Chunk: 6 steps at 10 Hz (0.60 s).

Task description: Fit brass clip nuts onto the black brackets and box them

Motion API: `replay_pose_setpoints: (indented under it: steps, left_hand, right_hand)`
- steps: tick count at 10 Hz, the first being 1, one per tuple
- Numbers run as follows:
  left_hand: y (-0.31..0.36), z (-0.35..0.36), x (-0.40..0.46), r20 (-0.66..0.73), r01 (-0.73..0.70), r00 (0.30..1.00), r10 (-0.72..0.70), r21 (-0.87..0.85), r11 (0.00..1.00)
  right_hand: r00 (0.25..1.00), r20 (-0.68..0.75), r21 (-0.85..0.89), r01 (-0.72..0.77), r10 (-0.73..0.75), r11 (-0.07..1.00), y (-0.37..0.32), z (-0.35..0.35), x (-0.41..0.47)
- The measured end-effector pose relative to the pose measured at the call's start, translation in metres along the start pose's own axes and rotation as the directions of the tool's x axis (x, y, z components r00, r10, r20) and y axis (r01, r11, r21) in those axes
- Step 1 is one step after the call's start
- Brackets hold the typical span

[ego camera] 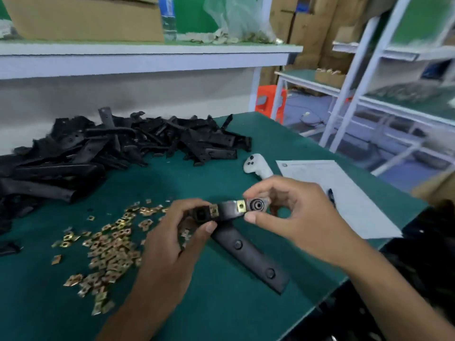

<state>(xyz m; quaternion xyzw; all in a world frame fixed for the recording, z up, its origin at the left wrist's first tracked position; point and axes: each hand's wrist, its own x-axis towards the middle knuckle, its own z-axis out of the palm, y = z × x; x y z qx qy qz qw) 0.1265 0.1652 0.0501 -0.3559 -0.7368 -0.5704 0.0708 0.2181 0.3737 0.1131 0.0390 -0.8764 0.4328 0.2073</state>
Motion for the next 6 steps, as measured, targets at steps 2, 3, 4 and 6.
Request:
replay_pose_setpoints:
  steps: [2,3,4,6]
  left_hand:
    - [0.069,0.13,0.001,0.271,-0.171,0.942,0.198,-0.119,0.978]
    - [0.094,0.189,-0.013,0.392,-0.214,0.881,0.265,-0.17,0.962]
    - [0.114,0.234,-0.033,0.509,-0.208,0.818,0.267,-0.17,0.963]
    - [0.129,0.279,-0.059,0.668,-0.24,0.682,0.299,-0.183,0.953]
  right_hand:
    - [0.904,-0.39,-0.103,-0.232,0.175,0.967,0.004,-0.105,-0.126]
    - [0.807,-0.513,-0.094,-0.39,0.291,0.916,0.002,-0.142,-0.19]
    - [0.72,-0.598,-0.091,-0.497,0.352,0.863,0.0,-0.168,-0.245]
    - [0.591,-0.646,-0.104,-0.695,0.483,0.711,0.011,-0.182,-0.3]
